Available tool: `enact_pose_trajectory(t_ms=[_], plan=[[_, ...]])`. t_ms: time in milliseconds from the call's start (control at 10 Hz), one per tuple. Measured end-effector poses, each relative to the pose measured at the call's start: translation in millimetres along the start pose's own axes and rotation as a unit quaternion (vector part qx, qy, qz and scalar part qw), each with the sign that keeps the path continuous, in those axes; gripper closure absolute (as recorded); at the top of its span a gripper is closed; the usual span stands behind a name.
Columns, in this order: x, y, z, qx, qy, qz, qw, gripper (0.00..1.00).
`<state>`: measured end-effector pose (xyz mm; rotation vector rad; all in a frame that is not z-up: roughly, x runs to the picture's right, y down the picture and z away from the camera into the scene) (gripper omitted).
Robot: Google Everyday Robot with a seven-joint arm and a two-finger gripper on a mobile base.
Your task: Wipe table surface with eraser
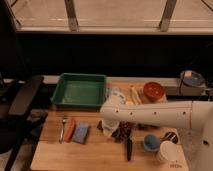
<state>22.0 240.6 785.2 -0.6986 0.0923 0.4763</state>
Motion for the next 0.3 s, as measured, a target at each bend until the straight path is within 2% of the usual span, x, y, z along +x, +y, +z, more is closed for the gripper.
enact_pose_trajectory(t_ms=[300], plan=[[-0.4,-0.2,0.0,0.000,0.000,0.000,1.0000,0.56]])
